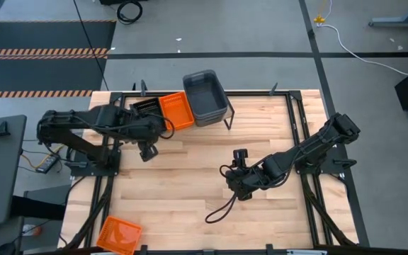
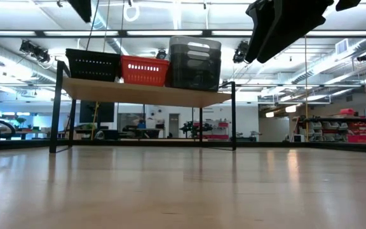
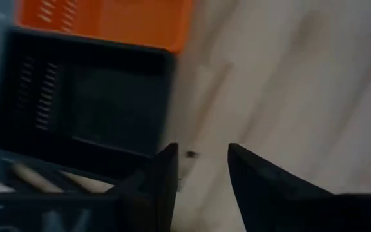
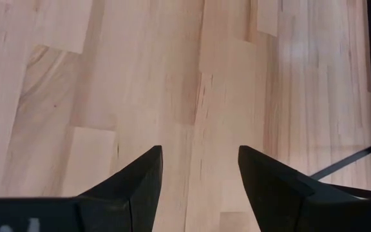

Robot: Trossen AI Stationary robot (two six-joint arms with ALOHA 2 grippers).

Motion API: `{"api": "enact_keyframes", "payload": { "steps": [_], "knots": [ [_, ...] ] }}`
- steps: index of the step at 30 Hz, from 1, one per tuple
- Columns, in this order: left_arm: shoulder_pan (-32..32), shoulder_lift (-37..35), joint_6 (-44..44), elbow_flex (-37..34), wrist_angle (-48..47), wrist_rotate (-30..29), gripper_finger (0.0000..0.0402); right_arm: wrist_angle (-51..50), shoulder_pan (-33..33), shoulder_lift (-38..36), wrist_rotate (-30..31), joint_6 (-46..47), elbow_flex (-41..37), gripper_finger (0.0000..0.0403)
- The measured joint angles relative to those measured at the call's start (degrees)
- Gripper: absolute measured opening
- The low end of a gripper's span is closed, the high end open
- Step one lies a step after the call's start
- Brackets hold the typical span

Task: Stack baskets on shelf by color
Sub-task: Stack the orange bin on top of the other orange bin on the shelf

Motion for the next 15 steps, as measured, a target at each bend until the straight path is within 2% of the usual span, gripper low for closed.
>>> {"api": "enact_keyframes", "payload": {
  "steps": [6,11,15],
  "knots": [
    [-8.18,1.03,-12.54,0.53,-1.51,5.71,0.0136,0.02,0.0,0.0,-1.06,0.04,0.0,0.021],
    [-15.44,5.03,-23.82,0.51,-1.15,7.69,0.0134,0.13,0.0,0.0,-1.08,0.04,0.0,0.021],
    [-21.04,9.23,-33.61,0.51,-0.99,11.68,0.0139,0.13,0.0,0.0,-1.08,-0.46,0.0,0.021]
  ]
}}
